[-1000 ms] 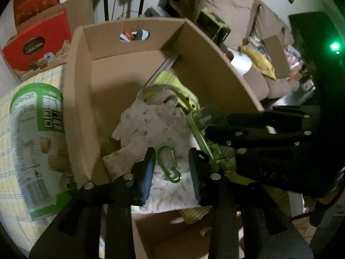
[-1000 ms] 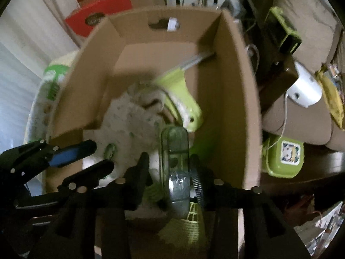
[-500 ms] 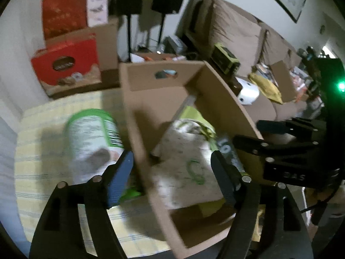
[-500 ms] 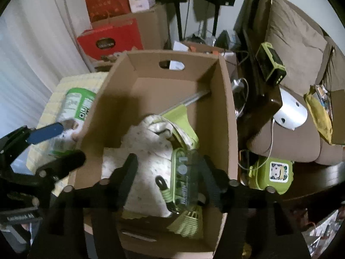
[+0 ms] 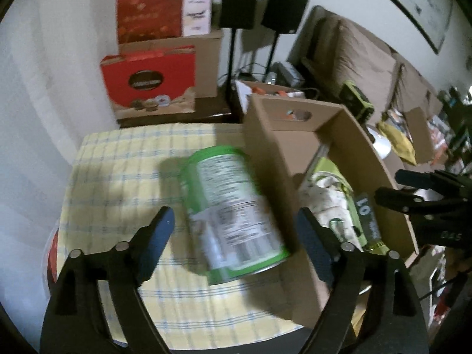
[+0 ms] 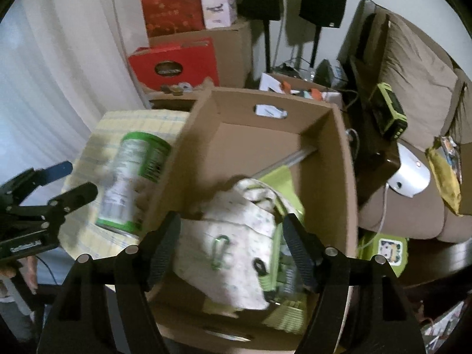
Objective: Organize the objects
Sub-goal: 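Move both grippers to the green coconut milk roll can on the table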
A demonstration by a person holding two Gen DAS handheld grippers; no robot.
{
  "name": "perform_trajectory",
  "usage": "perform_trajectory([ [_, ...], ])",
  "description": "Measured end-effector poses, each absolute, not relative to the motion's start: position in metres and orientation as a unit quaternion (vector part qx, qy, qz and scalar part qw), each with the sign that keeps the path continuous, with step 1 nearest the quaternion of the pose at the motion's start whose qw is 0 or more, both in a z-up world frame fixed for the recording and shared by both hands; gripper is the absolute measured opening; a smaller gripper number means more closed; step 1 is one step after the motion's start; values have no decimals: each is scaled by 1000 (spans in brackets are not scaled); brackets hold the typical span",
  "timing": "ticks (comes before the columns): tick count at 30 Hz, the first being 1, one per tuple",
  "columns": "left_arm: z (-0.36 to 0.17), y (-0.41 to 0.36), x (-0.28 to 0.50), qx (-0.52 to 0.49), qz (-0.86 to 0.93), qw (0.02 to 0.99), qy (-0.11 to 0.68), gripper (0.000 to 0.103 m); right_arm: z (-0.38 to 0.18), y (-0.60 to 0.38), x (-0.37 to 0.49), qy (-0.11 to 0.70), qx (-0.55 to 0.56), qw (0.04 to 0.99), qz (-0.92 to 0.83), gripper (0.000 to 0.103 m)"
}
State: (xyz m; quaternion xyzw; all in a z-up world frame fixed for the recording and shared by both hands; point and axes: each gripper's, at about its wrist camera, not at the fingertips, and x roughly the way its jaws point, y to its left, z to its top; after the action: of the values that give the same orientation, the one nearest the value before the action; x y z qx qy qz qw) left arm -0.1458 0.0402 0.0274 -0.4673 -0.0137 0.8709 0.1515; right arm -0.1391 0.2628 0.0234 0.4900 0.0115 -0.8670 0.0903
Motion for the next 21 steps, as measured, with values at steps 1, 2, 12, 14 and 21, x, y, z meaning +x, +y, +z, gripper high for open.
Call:
perform_trajectory([
  [1,26,35,-147,-469,870,149,-19,86,24,259,-140,10,489,95,-867,73],
  [2,24,28,-148,-472,869,146,-26,86,25,253,-143,8,488,101,-867,73],
  [12,-12,-2,-164,-511,842,152,-86,87,24,212,-162,-26,475,140,-868,73],
  [14,-18,0,-164,-515,839,153,-85,87,22,204,-167,-29,478,145,-866,71],
  [21,-34,-4,-164,-514,844,133,-78,88,16,187,-173,-24,486,160,-859,69],
])
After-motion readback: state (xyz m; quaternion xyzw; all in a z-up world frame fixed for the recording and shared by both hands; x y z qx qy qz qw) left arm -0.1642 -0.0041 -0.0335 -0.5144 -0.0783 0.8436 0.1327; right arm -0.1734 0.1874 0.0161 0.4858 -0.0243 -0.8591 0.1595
